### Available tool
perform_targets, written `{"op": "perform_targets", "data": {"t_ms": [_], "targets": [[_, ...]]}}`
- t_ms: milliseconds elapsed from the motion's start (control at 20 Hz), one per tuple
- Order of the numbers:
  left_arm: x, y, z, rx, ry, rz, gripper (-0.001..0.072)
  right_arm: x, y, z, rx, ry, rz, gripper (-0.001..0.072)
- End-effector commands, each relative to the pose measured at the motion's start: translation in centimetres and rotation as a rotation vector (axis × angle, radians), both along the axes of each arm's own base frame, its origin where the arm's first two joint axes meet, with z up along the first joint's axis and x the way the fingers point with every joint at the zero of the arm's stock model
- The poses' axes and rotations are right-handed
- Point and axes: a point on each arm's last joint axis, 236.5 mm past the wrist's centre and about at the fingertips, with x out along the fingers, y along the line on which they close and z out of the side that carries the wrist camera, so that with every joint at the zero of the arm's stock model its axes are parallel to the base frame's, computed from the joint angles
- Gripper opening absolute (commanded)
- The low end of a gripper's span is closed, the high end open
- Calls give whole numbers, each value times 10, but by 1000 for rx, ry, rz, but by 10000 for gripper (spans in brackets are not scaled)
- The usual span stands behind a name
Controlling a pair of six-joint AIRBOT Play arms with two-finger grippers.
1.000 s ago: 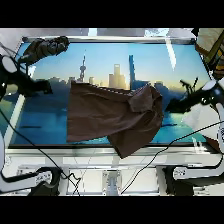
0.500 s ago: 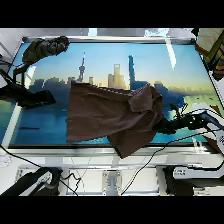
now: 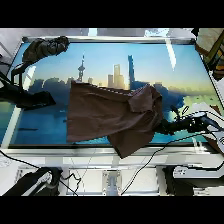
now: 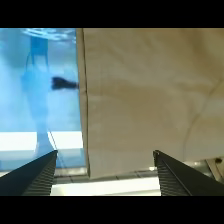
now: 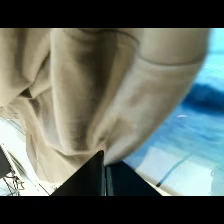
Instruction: Fold the shirts.
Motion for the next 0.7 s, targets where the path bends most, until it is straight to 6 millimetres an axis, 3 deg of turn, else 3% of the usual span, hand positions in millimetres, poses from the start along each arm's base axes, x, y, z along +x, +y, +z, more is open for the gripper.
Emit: {"op": "perform_targets", "data": {"t_ms": [0, 200, 300, 450, 550, 650], "targets": [[-19, -3, -3, -7, 76, -21, 696, -10, 5, -7, 6, 4, 8, 23], [-55, 1, -23, 10, 237, -50, 698, -12, 8, -9, 13, 12, -9, 23], [-68, 0, -55, 2, 301, -41, 698, -12, 10, -7, 24, 9, -10, 23], [-107, 14, -118, 62, 448, -4, 699, -13, 11, -6, 30, 11, -9, 23], [-125, -1, -144, 2, 501, 15, 698, -13, 12, -5, 38, 12, -9, 23], [-127, -28, -157, -114, 486, 20, 697, -13, 12, -4, 42, 14, -7, 23]]}}
